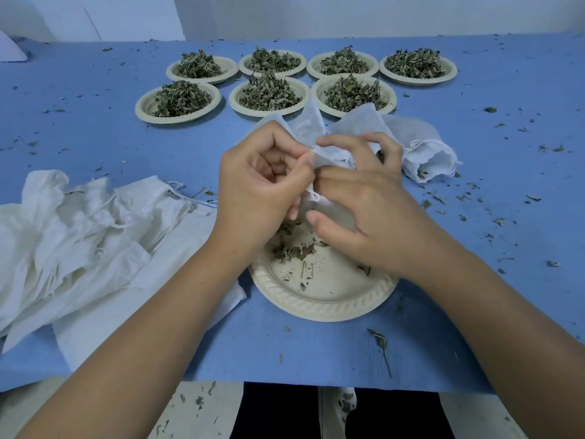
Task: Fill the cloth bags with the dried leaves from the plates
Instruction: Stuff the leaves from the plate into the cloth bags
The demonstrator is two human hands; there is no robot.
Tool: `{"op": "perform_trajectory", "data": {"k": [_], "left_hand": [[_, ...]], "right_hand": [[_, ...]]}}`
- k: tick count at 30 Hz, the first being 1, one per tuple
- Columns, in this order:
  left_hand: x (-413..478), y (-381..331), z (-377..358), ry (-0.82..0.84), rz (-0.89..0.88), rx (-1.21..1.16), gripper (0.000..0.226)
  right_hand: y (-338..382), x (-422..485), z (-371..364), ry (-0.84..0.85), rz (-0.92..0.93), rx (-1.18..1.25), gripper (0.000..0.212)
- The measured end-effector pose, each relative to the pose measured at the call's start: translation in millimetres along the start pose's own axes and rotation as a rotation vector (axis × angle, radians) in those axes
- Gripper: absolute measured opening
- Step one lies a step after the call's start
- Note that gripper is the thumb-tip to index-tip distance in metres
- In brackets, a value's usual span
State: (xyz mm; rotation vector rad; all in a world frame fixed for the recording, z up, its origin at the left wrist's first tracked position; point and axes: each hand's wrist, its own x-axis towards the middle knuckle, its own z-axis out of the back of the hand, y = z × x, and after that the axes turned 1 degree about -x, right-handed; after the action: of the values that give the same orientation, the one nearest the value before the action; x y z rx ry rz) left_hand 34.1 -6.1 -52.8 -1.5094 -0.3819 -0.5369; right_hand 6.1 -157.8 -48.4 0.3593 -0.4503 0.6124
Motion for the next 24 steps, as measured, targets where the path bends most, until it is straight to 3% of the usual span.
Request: {"op": "perform_trajectory", "data": {"k": [3,5,8,12,14,18,20,22,24], "left_hand": [[3.5,0.4,2.1,-0.091,0.017,-0.016,0.023],[4.5,0.9,2.5,-0.107,0.019,-0.023,0.022],[3.0,0.5,2.2,-0.064,0.018,-0.057,0.023],[1.3,-0.4,1.7,0.117,0.058,-0.135,0.018],[3.4,0.7,1.5,0.075,0.098,-0.158,0.018],[10.4,1.1,5.1,-0.170,0.124,-0.180,0.026],[11.8,0.4,7.4,-0.237,0.138,-0.195,0.027],[11.6,-0.7,6.5,-0.247,0.139,-0.185,0.026],[11.1,-1.7,4.6,-0.242,0.130,-0.162,0.026]], "right_hand": [[-8.0,1.3,11.5,-0.260,0.036,-0.044,0.016],[-11.4,2.4,15.0,-0.337,0.070,-0.124,0.015],[-8.2,2.9,10.0,-0.262,0.123,-0.194,0.016],[-0.3,5.8,-4.0,0.013,0.063,-0.196,0.030],[-2.5,4.3,-5.2,0.051,0.042,-0.167,0.029],[-10.3,2.5,17.8,-0.224,-0.096,0.307,0.021],[-18.1,-0.1,28.6,-0.261,-0.172,0.546,0.033],[-21.4,-1.0,34.5,0.041,-0.320,0.642,0.056],[-18.8,-3.4,30.6,0.526,-0.445,0.603,0.066]]}}
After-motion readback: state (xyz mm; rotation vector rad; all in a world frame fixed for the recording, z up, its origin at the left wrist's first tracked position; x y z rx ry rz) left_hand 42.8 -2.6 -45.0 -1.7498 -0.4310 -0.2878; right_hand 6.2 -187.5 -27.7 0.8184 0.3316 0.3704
